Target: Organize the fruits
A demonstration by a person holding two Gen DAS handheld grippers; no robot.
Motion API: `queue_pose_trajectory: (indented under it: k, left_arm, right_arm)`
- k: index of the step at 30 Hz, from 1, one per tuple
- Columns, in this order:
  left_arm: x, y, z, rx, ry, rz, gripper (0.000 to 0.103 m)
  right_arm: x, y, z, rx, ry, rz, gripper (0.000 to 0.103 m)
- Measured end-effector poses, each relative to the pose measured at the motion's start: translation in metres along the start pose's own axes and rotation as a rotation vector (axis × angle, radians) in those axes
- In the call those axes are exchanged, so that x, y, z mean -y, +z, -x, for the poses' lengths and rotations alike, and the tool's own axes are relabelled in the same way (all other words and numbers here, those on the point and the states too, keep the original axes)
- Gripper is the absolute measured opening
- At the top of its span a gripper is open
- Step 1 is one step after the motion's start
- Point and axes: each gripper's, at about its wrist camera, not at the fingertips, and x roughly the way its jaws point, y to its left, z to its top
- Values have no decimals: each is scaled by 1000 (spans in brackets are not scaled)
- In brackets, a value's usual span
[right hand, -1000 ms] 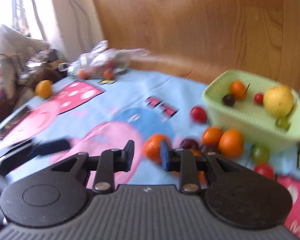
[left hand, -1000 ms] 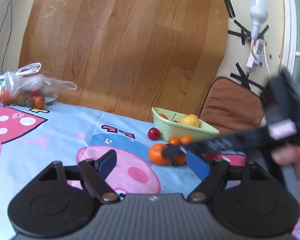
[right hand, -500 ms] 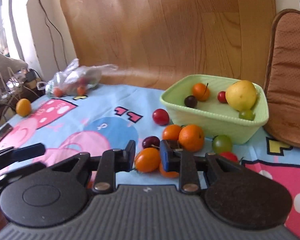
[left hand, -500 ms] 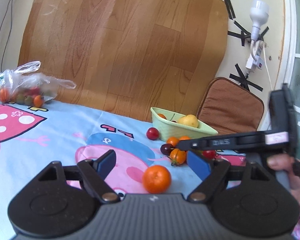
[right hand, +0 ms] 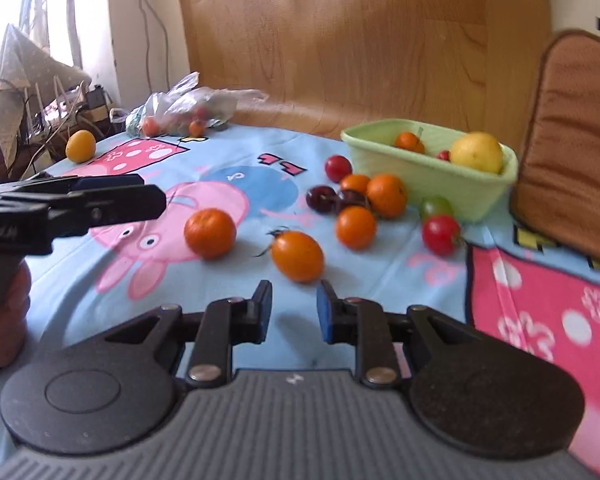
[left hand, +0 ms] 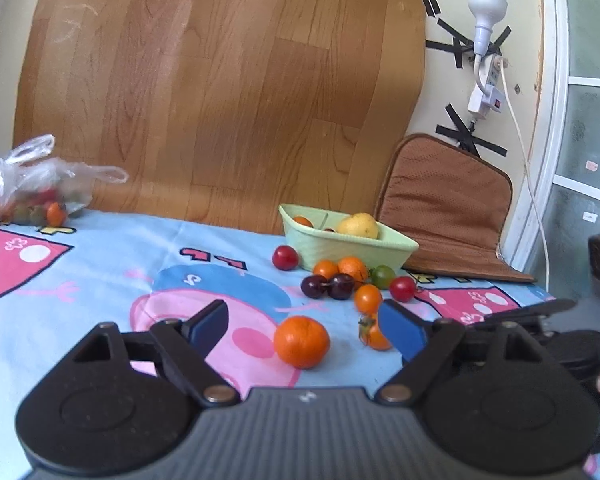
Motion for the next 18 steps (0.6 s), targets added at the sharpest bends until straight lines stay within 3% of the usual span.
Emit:
queue_pose_trajectory:
  k: [4, 5, 7, 10, 14, 15, 16, 18]
  left_arm:
    - [-7, 5, -19, -89, -21, 51, 85]
    - [-10, 6, -24, -108, -23, 75, 85]
    - [-14, 8, -32, -128, -16, 103, 81]
    - [-20, 10, -44, -157, -24, 145, 69]
    - [-20, 10, -54, -186, -55, 158, 39]
    - [-20, 9, -55, -192, -59, 160, 37]
    - [-19, 8, -53, -189, -64, 160, 37]
    - [-17, 7, -50, -189, -71, 154, 36]
  right_arm:
    - [10, -1, 2, 9, -5, -63, 36]
    - [11, 2, 0, 13, -2, -70, 43]
    - [9, 6, -5, 15, 8, -67, 51]
    - [-2, 13, -18, -3, 26, -23, 56]
    - [-14, 19, -38, -26, 14, 41, 55]
    - [-16, 20, -41, -31, 13, 43, 52]
    - [-15, 20, -40, -24, -2, 42, 38]
    - [-12, 18, -35, -23, -6, 14, 38]
